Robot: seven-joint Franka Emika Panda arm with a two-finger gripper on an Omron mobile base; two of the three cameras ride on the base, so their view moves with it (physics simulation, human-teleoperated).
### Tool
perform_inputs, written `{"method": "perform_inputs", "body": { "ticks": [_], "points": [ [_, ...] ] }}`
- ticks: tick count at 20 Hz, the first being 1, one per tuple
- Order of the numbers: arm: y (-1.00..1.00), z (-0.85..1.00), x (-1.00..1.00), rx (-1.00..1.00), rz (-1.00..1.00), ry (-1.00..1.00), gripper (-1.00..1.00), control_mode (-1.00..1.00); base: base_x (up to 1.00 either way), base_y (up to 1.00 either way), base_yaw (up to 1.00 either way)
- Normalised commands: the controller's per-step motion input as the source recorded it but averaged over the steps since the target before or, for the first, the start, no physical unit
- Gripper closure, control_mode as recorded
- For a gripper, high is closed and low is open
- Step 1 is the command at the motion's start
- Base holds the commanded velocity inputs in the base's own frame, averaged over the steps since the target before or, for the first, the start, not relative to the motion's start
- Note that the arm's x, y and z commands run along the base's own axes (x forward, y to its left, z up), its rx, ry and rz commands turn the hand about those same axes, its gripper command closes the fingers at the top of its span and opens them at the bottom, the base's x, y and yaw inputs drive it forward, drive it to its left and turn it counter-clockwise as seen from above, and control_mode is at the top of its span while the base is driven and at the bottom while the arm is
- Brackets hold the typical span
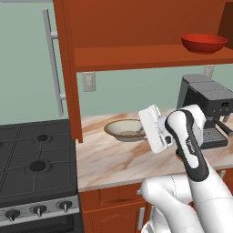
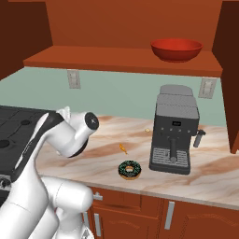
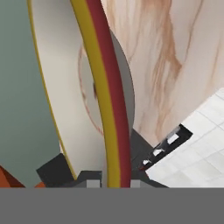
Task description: Pick both bowls and place them on the counter. Then place the shrimp in one bowl and place the donut in the other bowl.
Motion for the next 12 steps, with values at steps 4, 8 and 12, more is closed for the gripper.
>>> {"method": "perform_inputs", "body": {
  "ticks": [4,8,12],
  "points": [
    [0.09,-0.44,0.52,-0.03,0.12,-0.05,1.00,-1.00,0.00,0.00,0.00],
    [0.01,-0.38,0.56,0.00,0.11,-0.06,1.00,-1.00,0.00,0.00,0.00],
    [0.00,-0.35,0.56,0.00,0.10,-0.08,1.00,-1.00,0.00,0.00,0.00]
  ]
}}
